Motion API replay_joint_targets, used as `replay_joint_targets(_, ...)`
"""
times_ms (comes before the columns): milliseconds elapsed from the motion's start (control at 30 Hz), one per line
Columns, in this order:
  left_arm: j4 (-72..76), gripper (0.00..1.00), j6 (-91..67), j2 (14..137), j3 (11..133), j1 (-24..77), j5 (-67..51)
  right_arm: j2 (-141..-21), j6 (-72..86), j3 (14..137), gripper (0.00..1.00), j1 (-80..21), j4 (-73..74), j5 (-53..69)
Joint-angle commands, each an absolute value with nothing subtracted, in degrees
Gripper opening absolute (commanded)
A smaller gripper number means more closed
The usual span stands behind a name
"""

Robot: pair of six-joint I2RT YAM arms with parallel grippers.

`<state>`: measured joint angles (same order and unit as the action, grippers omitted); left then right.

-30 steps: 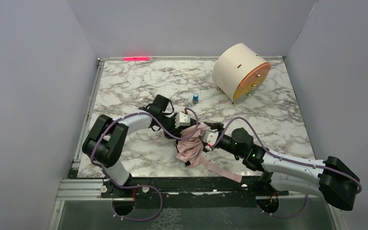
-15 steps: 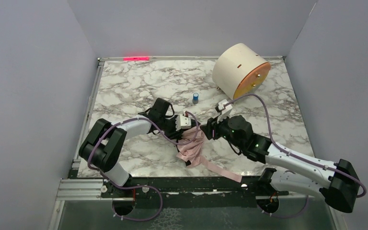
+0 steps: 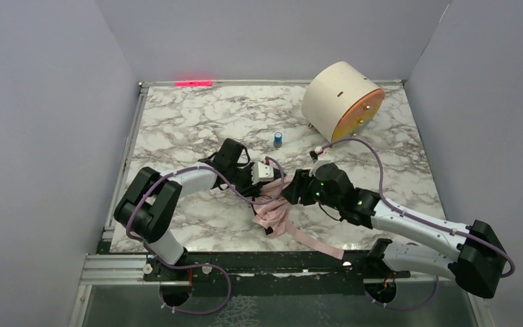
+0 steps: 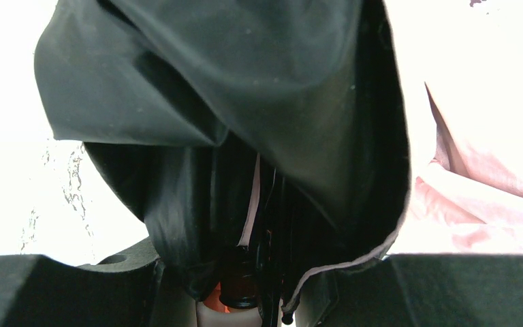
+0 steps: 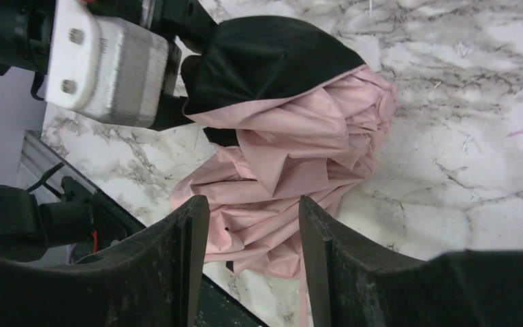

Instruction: Put away the umbrella

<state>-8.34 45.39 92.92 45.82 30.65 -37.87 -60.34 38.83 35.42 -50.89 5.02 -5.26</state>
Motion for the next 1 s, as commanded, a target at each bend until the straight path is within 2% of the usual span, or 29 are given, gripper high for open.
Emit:
replay_joint_targets(0, -9.1, 0.00, 45.8, 94.1, 46.8, 31.0, -35.4, -62.7, 47.3, 33.0, 0.56, -50.8, 0.6, -3.0)
replay_joint_targets(100, -9.1, 0.00, 45.7, 94.2, 46.9, 31.0, -35.4, -65.8, 47.9, 34.1, 0.58, -50.8, 0.5, -5.2)
replay_joint_targets(267, -9.3, 0.00, 44.6, 95.1, 47.8, 31.0, -35.3, -70.1, 44.0, 33.4, 0.58, -50.8, -8.0, -6.1)
replay_joint_targets(500, -9.4, 0.00, 42.4, 95.8, 49.1, 31.0, -34.6, -75.0, 43.4, 33.5, 0.59, -50.8, -8.6, -4.3)
replay_joint_targets(800, -9.2, 0.00, 40.6, 96.4, 50.0, 31.0, -33.8, -67.8, 54.8, 29.0, 0.69, -50.8, -0.2, -13.4)
replay_joint_targets(867, -9.2, 0.00, 40.6, 96.3, 49.9, 31.0, -33.8, -65.3, 54.8, 27.4, 0.69, -50.9, -0.4, -12.7)
replay_joint_targets(967, -9.1, 0.00, 40.5, 96.2, 49.9, 31.0, -33.7, -63.1, 55.1, 26.4, 0.63, -50.9, -0.9, -11.7)
